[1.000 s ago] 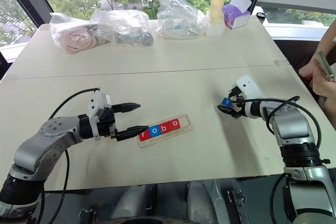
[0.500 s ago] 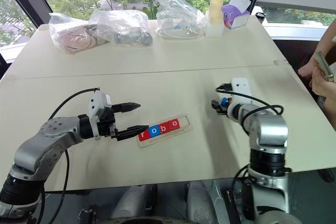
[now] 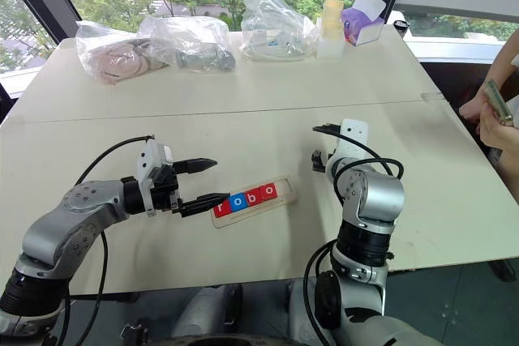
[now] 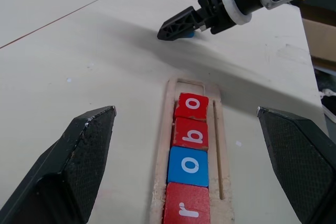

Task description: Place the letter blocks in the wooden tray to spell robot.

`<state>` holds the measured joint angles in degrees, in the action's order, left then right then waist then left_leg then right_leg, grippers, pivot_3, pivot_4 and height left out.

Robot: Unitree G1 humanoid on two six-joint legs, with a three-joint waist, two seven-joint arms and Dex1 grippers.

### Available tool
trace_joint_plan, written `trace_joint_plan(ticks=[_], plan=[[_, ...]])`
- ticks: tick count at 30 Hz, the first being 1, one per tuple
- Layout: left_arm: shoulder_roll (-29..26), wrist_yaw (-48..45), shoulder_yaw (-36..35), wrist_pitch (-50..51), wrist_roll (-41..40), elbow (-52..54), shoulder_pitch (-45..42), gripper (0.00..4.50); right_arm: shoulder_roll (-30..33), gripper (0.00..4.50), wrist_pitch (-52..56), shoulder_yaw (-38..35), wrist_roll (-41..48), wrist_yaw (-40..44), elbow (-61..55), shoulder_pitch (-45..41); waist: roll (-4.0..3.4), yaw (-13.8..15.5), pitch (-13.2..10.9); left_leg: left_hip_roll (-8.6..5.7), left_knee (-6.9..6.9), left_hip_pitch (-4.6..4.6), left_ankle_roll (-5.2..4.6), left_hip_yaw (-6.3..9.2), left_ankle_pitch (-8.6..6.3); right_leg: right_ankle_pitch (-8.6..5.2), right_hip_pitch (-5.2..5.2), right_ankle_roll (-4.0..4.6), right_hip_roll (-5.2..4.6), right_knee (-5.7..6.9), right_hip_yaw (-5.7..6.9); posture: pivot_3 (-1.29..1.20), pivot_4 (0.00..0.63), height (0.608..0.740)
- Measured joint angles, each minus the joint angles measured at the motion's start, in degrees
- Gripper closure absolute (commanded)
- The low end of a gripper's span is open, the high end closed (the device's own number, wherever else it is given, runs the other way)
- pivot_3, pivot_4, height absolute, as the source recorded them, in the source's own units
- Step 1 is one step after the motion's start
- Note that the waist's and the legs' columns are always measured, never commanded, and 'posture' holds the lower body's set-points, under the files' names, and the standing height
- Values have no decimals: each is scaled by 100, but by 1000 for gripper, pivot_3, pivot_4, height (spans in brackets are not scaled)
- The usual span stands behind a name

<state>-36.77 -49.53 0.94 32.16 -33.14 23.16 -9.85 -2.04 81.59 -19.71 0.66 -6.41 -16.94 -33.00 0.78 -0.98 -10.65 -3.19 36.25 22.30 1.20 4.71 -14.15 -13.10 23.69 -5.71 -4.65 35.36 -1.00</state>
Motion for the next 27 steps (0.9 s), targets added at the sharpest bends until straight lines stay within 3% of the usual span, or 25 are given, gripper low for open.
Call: trace_joint_plan(ticks=[3, 7, 8, 11, 16, 20, 27], plan=[[7, 30, -1, 0, 0, 9, 4, 0, -56, 949, -96, -58, -16, -106, 157, -86, 2, -9, 2, 0, 0, -3, 0, 0, 0, 0, -3, 0, 1, 0, 0, 0, 150, 740], [26, 117, -1, 0, 0, 21, 10, 0, -73, 2991, -227, -103, -47, -170, 243, -115, 2, -37, 3, 2, -2, -4, 0, -1, 0, 1, -1, -1, 4, 1, -1, 0, 150, 740], [29, 119, -1, 0, 0, 21, 10, 0, -72, 3235, -229, -91, -45, -166, 245, -128, 1, -44, 3, 2, -3, -5, 0, -1, 0, 1, -1, -1, 4, 3, -1, 0, 150, 740], [34, 129, 0, 0, 0, 29, 14, 0, 93, 3298, -239, 176, -39, -73, 250, -87, 2, -102, 4, 4, -9, -8, 0, 2, 0, 1, 0, -2, 8, 5, 0, 0, 150, 740], [70, 123, -1, -5, 5, 40, 26, 0, 1309, 3298, 146, 1511, 501, 956, -602, 643, 3, -134, 4, 4, -18, -6, -5, 7, -3, -2, 0, -11, 5, 3, 3, 0, 150, 740], [83, 118, 2, -13, 12, 34, 15, 0, 1760, 3298, 607, 1744, 953, 1509, -1333, 1036, 4, -151, 4, 7, -22, -6, -7, 10, -4, -3, 1, -12, 7, 2, 5, 0, 150, 740], [124, 108, 9, -24, 30, 0, 9, 0, 1992, 3298, 852, 1748, 1378, 1853, -1739, 1286, 6, -145, 5, 8, -18, -5, -7, 11, -4, -7, -1, -6, 7, -4, 7, 0, 150, 740]])
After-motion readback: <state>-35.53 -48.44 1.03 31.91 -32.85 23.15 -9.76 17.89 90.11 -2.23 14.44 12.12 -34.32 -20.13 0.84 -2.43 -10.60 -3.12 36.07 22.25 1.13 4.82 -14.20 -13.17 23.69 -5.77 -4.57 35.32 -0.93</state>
